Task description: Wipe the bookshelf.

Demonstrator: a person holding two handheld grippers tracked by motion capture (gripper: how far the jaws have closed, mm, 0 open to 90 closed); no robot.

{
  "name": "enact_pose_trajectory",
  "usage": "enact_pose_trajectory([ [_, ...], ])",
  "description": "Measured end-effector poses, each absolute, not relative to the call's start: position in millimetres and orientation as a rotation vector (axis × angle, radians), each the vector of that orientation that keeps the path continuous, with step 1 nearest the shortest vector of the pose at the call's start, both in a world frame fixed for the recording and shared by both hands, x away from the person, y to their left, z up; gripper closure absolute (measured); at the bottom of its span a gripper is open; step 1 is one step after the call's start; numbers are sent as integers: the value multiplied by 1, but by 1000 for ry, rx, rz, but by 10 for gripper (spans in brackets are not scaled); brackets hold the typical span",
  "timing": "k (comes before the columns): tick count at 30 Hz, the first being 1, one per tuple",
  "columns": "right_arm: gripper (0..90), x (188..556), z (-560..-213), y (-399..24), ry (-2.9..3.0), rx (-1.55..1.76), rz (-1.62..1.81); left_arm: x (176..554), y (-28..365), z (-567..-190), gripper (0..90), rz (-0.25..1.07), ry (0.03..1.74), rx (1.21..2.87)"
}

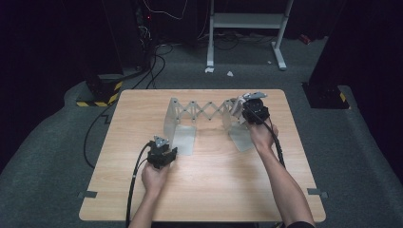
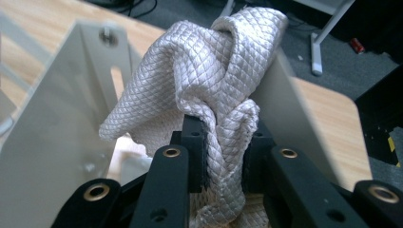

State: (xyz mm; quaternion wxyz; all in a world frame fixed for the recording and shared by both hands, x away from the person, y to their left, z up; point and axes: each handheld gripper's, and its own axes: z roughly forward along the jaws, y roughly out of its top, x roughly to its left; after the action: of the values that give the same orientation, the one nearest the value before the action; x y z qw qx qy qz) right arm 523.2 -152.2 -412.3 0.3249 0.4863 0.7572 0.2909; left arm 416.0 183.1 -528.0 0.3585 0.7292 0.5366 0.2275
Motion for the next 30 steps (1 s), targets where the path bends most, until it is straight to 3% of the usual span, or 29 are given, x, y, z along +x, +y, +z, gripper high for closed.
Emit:
enact_pose_trajectory([
  [15,768,512,-490,-167,2123,1406,706,416,183,-528,582,590,1383,1883],
  [30,766,470,-499,-211,2130,1410,756,416,183,-528,585,592,1384,1884],
])
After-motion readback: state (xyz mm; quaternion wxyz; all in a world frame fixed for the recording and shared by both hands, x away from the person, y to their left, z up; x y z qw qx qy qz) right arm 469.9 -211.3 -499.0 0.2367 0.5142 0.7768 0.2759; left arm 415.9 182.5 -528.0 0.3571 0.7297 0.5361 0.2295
